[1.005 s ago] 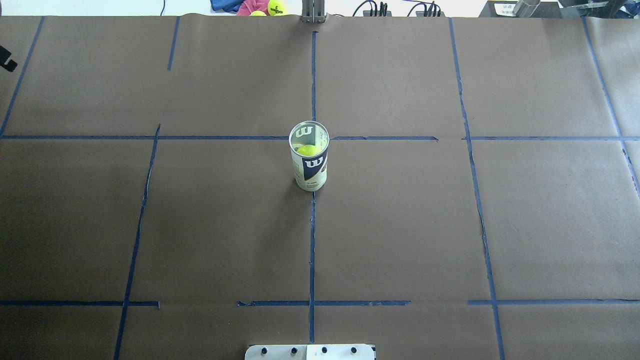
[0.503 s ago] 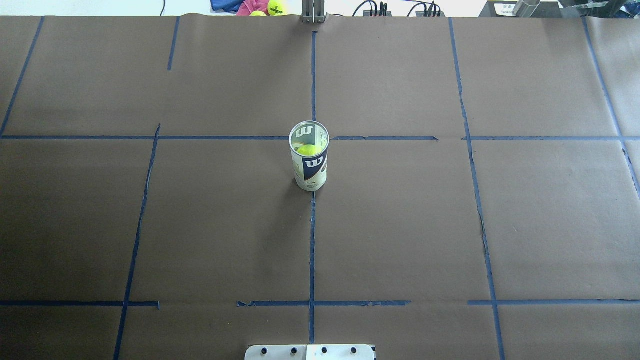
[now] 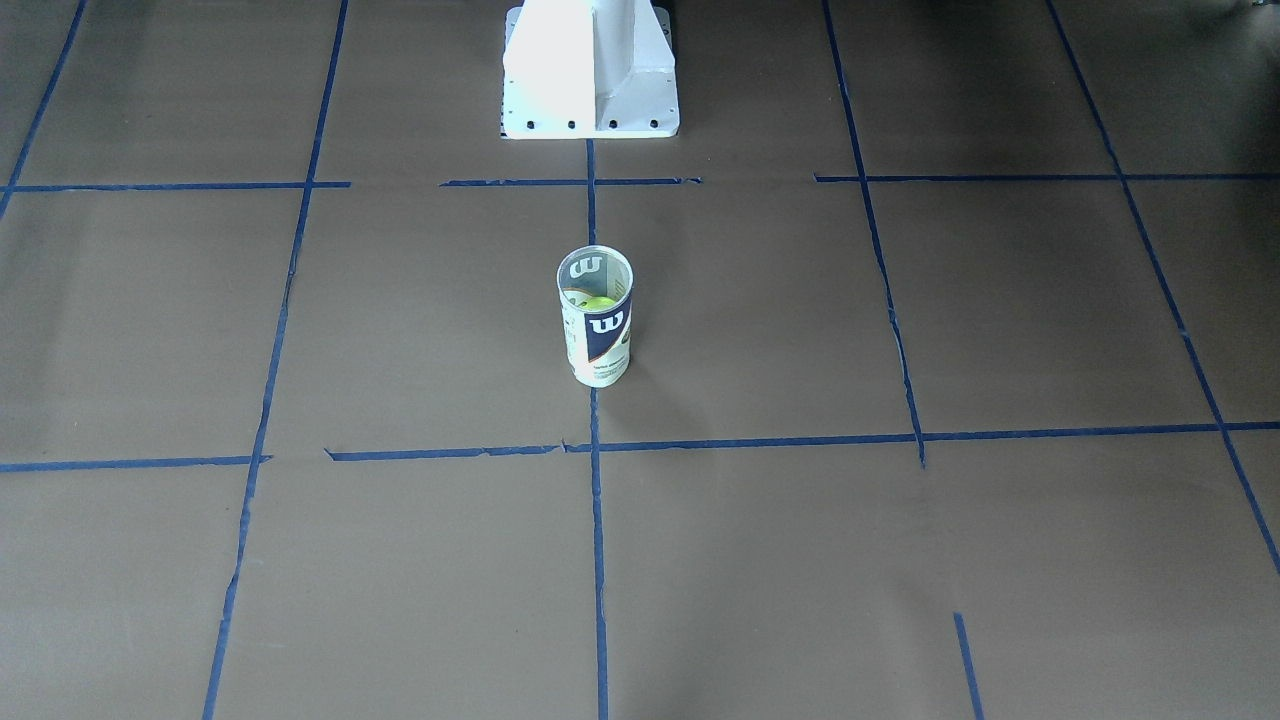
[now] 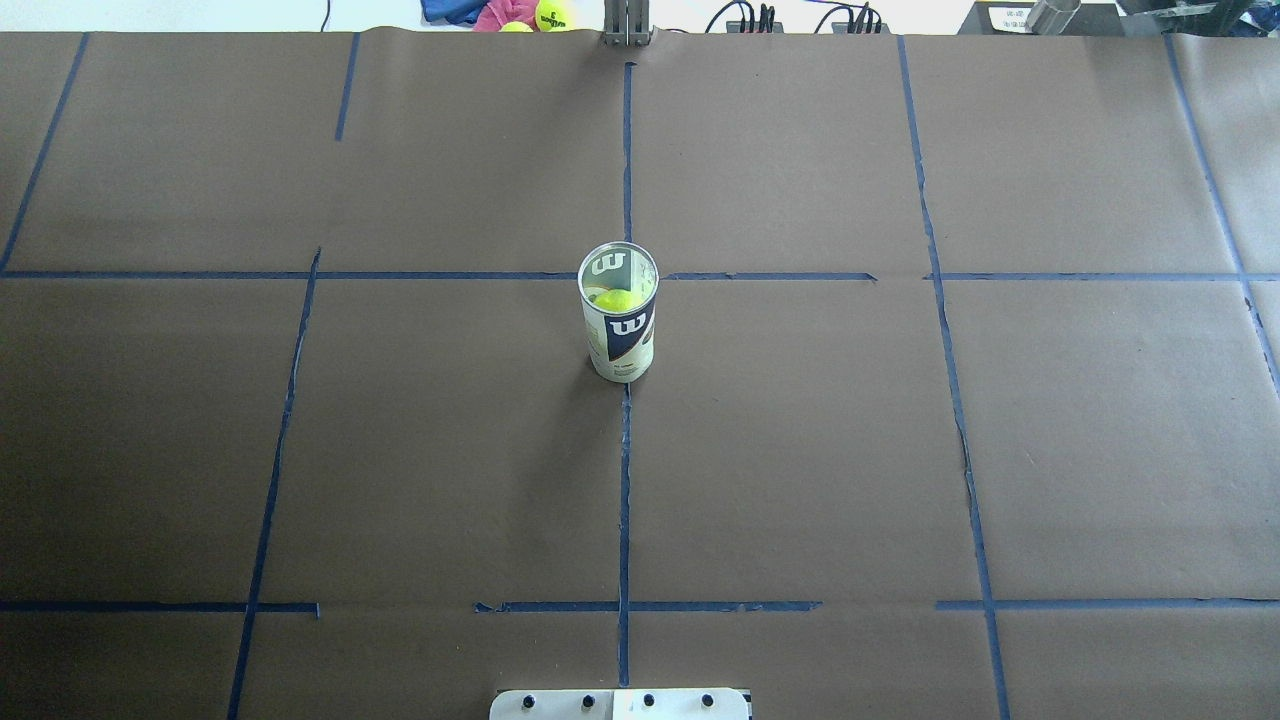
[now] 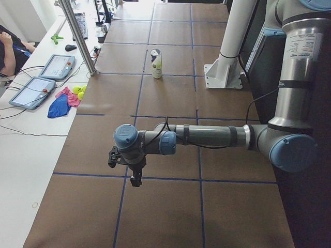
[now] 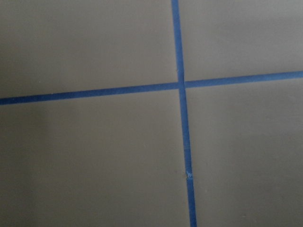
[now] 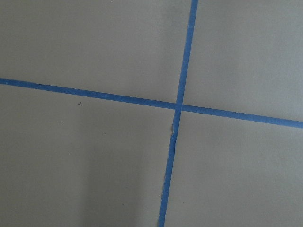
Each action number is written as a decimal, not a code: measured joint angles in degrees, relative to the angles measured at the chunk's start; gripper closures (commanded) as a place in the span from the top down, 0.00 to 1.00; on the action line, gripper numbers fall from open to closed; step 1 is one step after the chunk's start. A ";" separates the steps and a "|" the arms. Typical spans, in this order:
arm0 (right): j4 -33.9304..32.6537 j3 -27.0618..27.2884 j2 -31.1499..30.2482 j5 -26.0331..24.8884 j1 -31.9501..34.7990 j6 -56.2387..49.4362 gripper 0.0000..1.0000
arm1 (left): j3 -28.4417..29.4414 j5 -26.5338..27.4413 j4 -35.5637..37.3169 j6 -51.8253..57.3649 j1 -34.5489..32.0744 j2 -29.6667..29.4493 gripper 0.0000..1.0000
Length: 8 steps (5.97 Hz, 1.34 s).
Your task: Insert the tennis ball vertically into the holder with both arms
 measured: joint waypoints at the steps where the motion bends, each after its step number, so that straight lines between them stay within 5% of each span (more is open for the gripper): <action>1: 0.02 -0.07 0.00 -0.07 -0.30 0.00 1.00 | -0.46 0.16 -0.11 0.05 0.00 0.21 1.00; 8: 0.07 -0.14 -0.16 -0.15 -0.90 0.07 1.00 | -0.77 0.23 -0.20 0.07 0.06 0.28 1.00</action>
